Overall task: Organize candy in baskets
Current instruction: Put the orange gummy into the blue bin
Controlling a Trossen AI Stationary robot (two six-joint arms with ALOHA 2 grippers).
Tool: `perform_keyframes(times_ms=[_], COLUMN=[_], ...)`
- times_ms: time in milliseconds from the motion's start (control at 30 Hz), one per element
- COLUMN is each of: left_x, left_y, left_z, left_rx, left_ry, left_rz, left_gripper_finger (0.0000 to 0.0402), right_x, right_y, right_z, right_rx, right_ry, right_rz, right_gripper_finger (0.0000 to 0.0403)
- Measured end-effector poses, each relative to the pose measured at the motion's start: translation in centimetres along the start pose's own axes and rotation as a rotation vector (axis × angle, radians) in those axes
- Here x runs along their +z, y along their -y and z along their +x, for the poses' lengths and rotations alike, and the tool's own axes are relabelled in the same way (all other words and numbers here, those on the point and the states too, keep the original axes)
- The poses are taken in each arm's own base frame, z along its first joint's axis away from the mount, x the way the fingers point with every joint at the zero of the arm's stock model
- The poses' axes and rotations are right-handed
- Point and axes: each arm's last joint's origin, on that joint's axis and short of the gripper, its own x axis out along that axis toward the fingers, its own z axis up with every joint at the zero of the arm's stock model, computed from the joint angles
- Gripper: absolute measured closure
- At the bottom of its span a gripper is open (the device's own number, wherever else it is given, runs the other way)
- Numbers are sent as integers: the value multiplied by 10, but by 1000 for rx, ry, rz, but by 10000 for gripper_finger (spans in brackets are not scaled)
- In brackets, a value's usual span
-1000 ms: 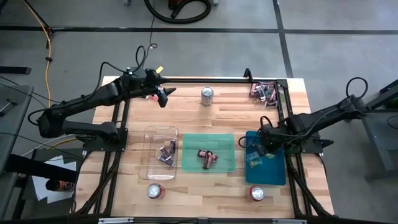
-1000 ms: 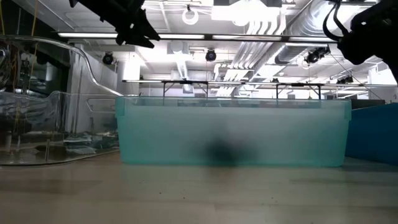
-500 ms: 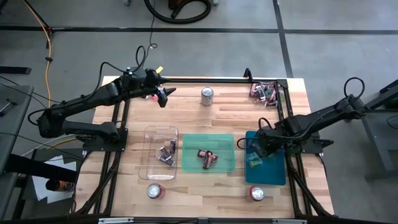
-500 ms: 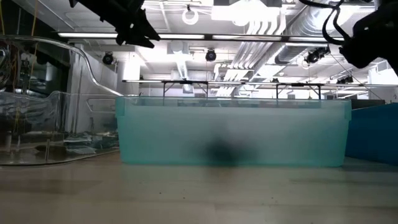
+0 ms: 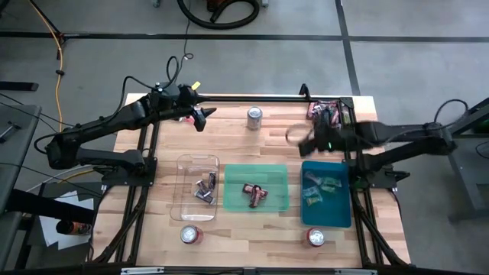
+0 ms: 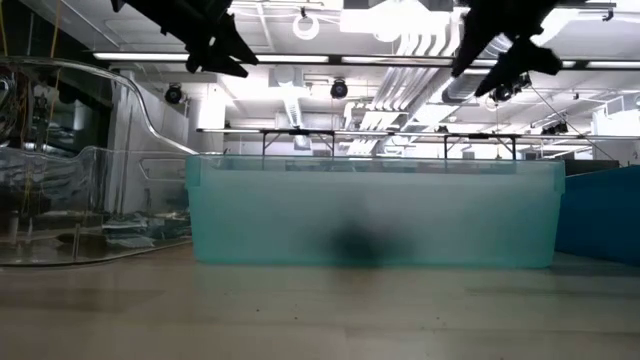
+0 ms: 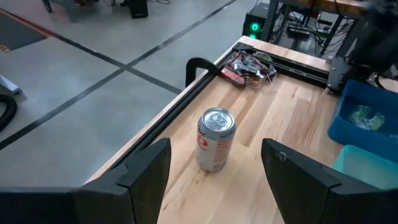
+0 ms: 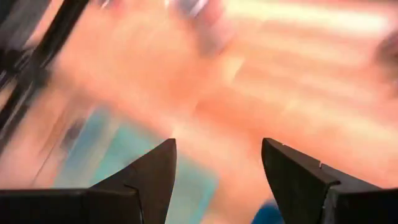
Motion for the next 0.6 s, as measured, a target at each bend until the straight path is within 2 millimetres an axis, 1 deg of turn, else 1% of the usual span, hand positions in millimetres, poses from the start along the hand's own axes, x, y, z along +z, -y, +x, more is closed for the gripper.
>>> perform_keyframes(times_ms=[67, 133, 200, 267, 400, 500, 600], left_x=[0, 0, 0, 0, 0, 0, 0], left_y=[0, 0, 0, 0, 0, 0, 0], left_z=[0, 0, 0, 0, 0, 0, 0], left_rx=[0, 0, 0, 0, 0, 0, 0], left_ry=[0, 0, 0, 0, 0, 0, 0], left_rz=[-16, -35, -48, -50, -50, -51, -51], left_gripper_finger=[163, 163, 163, 163, 163, 163, 163], right_x=[20, 37, 50, 60, 71, 73, 72], right_y=[9, 22, 36, 52, 86, 109, 125], right_z=[5, 13, 26, 43, 83, 110, 131], right_rx=[-97, -195, -295, -400, -579, -686, -759], right_ry=[61, 86, 85, 59, -50, -130, -193], right_rz=[34, 64, 71, 85, 143, 190, 248], right_gripper_finger=[172, 172, 172, 172, 172, 172, 172])
